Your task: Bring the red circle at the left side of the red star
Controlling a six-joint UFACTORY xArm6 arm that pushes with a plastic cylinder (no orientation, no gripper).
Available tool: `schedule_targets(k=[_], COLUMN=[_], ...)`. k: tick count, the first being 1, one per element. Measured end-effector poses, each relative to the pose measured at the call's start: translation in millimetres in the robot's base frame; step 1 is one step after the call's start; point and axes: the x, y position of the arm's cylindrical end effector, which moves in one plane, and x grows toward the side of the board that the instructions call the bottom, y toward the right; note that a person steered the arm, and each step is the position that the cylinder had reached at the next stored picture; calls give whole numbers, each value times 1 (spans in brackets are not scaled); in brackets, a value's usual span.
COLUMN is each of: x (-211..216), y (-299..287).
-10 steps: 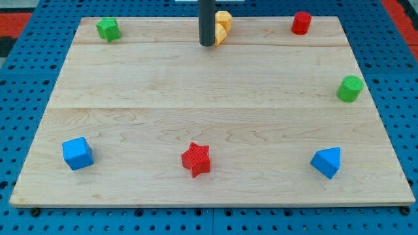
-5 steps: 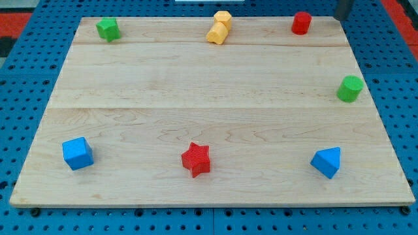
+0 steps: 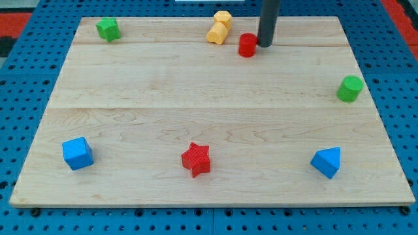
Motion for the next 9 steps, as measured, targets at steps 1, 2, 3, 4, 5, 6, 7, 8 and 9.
schedule_targets(k=[1,2,3,4,5,6,7,8,9], x=[-7,-24,-12,22,56,89,103,105,121], y=[-21,-62,-107,-124,-153,-189,-233,-275,-278])
